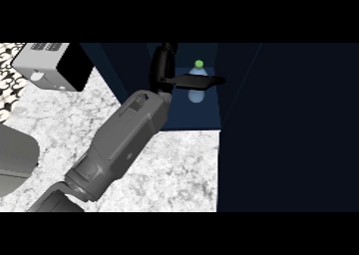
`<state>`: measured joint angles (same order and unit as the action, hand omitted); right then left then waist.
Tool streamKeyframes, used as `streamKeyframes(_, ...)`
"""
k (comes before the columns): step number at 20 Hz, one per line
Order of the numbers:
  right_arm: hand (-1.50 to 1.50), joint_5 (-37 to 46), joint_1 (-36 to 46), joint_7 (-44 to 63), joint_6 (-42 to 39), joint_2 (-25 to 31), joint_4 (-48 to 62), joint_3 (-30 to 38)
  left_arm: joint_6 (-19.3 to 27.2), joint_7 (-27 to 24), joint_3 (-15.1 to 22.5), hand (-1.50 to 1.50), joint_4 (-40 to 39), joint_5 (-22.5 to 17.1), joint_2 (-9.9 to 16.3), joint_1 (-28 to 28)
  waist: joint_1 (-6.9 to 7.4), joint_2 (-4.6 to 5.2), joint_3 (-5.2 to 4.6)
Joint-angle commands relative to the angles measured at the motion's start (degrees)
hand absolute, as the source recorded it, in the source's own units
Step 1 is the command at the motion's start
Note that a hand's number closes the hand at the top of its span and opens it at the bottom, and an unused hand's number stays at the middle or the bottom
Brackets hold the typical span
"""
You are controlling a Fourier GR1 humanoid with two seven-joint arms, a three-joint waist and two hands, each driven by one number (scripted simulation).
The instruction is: Pick up the bottled water, place it into the cabinet and close the cabinet
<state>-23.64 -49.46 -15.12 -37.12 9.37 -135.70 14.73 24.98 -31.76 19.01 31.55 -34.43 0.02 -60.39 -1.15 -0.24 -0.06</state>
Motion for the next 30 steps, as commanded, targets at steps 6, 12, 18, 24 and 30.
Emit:
streamKeyframes(6, -1.50, -1.0, -1.3, 2.2, -0.2, -1.1, -5.8, -0.4, 1.8, 4.6, 6.3, -1.50, 20.6, 0.8, 0.5, 14.8, 1.69, -0.31, 0.03)
streamKeyframes(12, -1.50, 1.3, -0.1, 4.8, 3.7, -3.1, -8.1, -3.5, 4.8, 9.4, 12.2, -1.50, 37.1, 2.9, 2.0, 24.4, 2.30, -0.29, 0.00)
streamKeyframes(18, -1.50, 0.8, -1.8, 4.8, 2.2, -0.9, -10.3, -2.6, 5.8, 12.8, 15.3, -1.50, 50.2, 3.6, 5.8, 34.0, 1.57, -0.29, 0.01)
streamKeyframes(24, 1.50, 3.3, -1.0, 7.5, -4.2, 5.3, -8.0, -8.0, 6.6, 11.8, 18.0, -1.50, 60.1, 4.9, 9.6, 44.1, 1.89, -0.23, 0.00)
streamKeyframes(30, 1.50, 7.6, -2.1, 10.0, -6.1, 5.4, -12.0, -16.3, 6.1, 9.4, 20.4, -1.50, 68.6, 6.1, 14.1, 54.6, 1.49, -0.24, -0.06)
